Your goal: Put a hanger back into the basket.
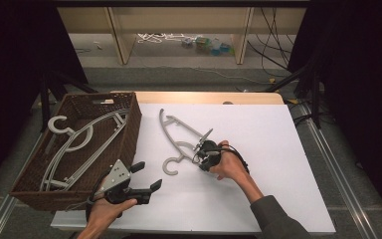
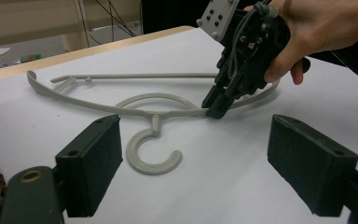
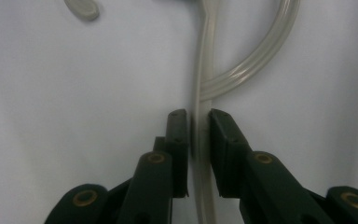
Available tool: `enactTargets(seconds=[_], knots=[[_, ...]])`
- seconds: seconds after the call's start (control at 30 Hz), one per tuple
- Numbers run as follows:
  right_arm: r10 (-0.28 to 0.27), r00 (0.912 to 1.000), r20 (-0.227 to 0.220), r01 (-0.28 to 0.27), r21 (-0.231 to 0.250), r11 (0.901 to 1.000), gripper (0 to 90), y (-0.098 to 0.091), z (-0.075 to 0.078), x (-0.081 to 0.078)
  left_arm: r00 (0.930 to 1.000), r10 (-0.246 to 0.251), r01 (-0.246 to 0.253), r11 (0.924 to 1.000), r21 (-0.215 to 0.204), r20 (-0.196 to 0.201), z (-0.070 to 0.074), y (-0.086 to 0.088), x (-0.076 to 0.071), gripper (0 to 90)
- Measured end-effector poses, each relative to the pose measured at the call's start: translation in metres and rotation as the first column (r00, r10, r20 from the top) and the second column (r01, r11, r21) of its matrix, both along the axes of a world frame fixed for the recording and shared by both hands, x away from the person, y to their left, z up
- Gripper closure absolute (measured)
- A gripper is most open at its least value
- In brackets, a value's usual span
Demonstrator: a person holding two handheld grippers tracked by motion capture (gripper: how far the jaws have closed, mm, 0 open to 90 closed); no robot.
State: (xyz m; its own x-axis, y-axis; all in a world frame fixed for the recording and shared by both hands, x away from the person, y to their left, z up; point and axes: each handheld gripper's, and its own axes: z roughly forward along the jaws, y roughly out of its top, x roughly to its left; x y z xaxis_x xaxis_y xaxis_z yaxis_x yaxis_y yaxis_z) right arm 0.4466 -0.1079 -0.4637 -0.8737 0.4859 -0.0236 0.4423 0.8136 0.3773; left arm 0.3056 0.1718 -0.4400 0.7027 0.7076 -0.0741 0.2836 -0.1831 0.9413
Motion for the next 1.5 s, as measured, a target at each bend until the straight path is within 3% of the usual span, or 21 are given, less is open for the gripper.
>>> enactTargets(seconds=[0.03,0.07,0.17,0.23,0.33,0.63,0.7,0.8,0.93,1.17,1.3,1.4,1.43,1.5], knots=[[0.001,1.0000,0.004,-0.001,-0.007,1.0000,79.9,0.001,0.000,0.000,1.0000,0.000,0.000,0.9997,-0.024,-0.004,0.000,-0.001,0.000,17.6],[0.006,1.0000,0.000,-0.006,-0.013,0.9999,80.5,0.002,0.001,0.000,1.0000,-0.002,0.002,1.0000,-0.005,0.008,0.001,0.000,0.000,17.7],[-0.003,1.0000,-0.005,0.003,-0.020,0.9998,81.6,0.003,0.001,0.001,0.9999,-0.012,0.012,0.9999,-0.004,0.012,0.000,0.000,0.001,17.8],[-0.004,1.0000,-0.004,0.004,-0.021,0.9998,81.8,0.004,0.001,0.000,1.0000,0.004,-0.004,0.9997,-0.022,-0.005,0.000,-0.001,0.000,17.8],[-0.011,0.9999,-0.002,0.011,-0.027,0.9996,82.0,0.005,0.001,-0.001,1.0000,-0.001,0.001,1.0000,-0.008,0.001,0.001,0.000,0.000,17.8],[0.017,0.9999,-0.002,-0.017,0.005,0.9998,82.4,-0.002,0.003,-0.001,1.0000,0.000,0.000,1.0000,0.003,-0.002,0.003,-0.003,-0.001,18.7],[0.015,0.9998,0.009,-0.016,0.017,0.9997,82.4,-0.004,0.007,-0.003,0.9999,-0.010,0.010,0.9999,0.011,0.004,0.004,-0.003,-0.001,18.7],[0.034,0.9989,0.031,-0.034,0.021,0.9992,82.4,-0.008,0.013,-0.007,0.9999,-0.012,0.011,0.9997,-0.023,-0.012,0.008,-0.005,-0.002,18.8],[0.038,0.9974,0.061,-0.040,0.031,0.9987,82.4,-0.017,0.020,-0.015,0.9999,-0.014,0.014,0.9998,-0.011,0.003,0.015,-0.005,-0.004,19.0],[0.050,0.9929,0.108,-0.055,0.048,0.9973,82.4,-0.030,0.032,-0.026,0.9994,-0.022,0.022,0.9993,0.031,0.027,0.024,-0.010,0.000,19.2],[0.066,0.9916,0.111,-0.072,0.052,0.9961,82.4,-0.036,0.037,-0.033,0.9988,-0.038,0.036,0.9972,0.066,0.030,0.032,-0.014,0.004,19.3],[0.079,0.9890,0.125,-0.086,0.052,0.9949,82.4,-0.041,0.040,-0.039,0.9969,-0.077,0.075,0.9875,0.139,0.013,0.039,-0.020,0.011,19.3],[0.079,0.9892,0.124,-0.086,0.053,0.9949,82.4,-0.042,0.041,-0.042,0.9958,-0.085,0.079,0.9852,0.152,0.035,0.042,-0.022,0.015,19.3],[0.095,0.9874,0.127,-0.102,0.051,0.9935,82.4,-0.044,0.043,-0.047,0.9946,-0.102,0.098,0.9825,0.159,0.018,0.047,-0.026,0.021,19.5]])
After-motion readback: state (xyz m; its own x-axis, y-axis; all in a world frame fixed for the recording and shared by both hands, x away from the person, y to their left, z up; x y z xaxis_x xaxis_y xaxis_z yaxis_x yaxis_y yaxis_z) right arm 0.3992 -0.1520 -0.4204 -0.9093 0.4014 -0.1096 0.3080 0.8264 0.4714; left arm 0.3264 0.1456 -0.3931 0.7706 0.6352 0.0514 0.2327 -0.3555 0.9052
